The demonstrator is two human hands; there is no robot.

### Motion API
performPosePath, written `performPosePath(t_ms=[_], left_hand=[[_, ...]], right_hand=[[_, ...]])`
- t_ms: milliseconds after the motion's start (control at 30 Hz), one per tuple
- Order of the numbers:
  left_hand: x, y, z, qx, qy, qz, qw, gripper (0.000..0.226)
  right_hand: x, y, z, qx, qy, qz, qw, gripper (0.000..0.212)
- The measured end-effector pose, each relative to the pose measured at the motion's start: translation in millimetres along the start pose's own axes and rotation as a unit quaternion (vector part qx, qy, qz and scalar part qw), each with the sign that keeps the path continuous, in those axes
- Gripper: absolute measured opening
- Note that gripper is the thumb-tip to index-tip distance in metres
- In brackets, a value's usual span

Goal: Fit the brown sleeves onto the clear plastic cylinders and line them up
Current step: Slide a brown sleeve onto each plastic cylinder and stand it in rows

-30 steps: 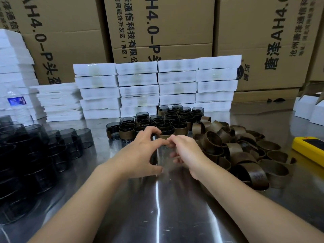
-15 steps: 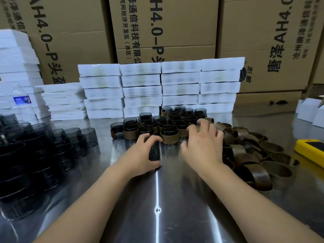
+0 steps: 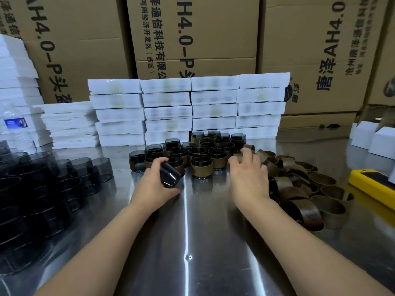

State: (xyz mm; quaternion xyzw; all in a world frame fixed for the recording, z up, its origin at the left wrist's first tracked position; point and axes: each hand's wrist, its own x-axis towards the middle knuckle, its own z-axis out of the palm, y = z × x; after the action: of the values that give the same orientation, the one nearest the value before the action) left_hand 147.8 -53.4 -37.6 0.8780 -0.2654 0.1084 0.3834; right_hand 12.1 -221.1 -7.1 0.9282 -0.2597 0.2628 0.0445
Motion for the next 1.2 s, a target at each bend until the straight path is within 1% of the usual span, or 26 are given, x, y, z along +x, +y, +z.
performPosePath(t_ms=[133,233,300,400,500,667,733,833,933,1000,1033,1100,1133,1200], left_hand=[[-2.6,3.4,4.2,-0.018,-0.006,0.004,1.000,0.084],[-5.1,4.9,5.1,-0.033,-0.006,0.014,0.999,0.084],[-6.1,5.0,4.6,-0.034,-0.005,0.014,0.999,0.084],[-6.5,4.6,3.7,-0.024,-0.003,-0.002,1.000,0.081],[-6.6,5.5,3.9,-0.030,-0.010,-0.009,0.999,0.078],[-5.6,4.2,6.7,-0.040,-0.018,0.001,0.999,0.066],[-5.0,3.6,8.2,-0.055,-0.029,0.006,0.998,0.071],[-5.5,4.8,8.2,-0.073,-0.056,0.021,0.996,0.080],[-6.9,6.0,9.2,-0.075,-0.085,0.045,0.993,0.079],[-7.7,6.7,11.9,-0.091,-0.085,0.056,0.991,0.073],[-7.5,7.6,13.1,-0.110,-0.075,0.052,0.990,0.069],[-5.9,10.5,14.5,-0.174,-0.051,0.022,0.983,0.059],[-5.0,12.1,14.5,-0.222,-0.049,-0.005,0.974,0.055],[-4.6,15.5,13.7,-0.345,-0.065,-0.064,0.934,0.044]], right_hand=[[3.0,4.8,2.7,-0.019,0.012,0.024,0.999,0.043],[4.9,9.8,3.0,-0.030,-0.001,0.057,0.998,0.043],[5.7,10.8,3.2,-0.018,-0.009,0.056,0.998,0.043],[5.6,9.3,3.0,0.017,0.006,0.023,1.000,0.038],[4.9,7.6,2.2,0.089,0.029,-0.013,0.996,0.042],[3.3,-2.7,5.6,0.208,0.072,-0.097,0.971,0.039],[2.7,-6.8,7.3,0.231,0.096,-0.123,0.960,0.038],[1.8,-9.1,7.8,0.249,0.108,-0.139,0.952,0.043],[-0.1,-9.8,6.2,0.269,0.111,-0.154,0.944,0.044],[-2.2,-12.6,5.9,0.313,0.115,-0.158,0.930,0.039],[-3.3,-14.8,6.0,0.351,0.116,-0.147,0.917,0.036],[-5.1,-19.3,6.4,0.447,0.109,-0.105,0.882,0.031],[-5.6,-21.5,6.8,0.492,0.101,-0.084,0.861,0.027],[-5.4,-25.8,6.6,0.579,0.066,-0.040,0.812,0.025]])
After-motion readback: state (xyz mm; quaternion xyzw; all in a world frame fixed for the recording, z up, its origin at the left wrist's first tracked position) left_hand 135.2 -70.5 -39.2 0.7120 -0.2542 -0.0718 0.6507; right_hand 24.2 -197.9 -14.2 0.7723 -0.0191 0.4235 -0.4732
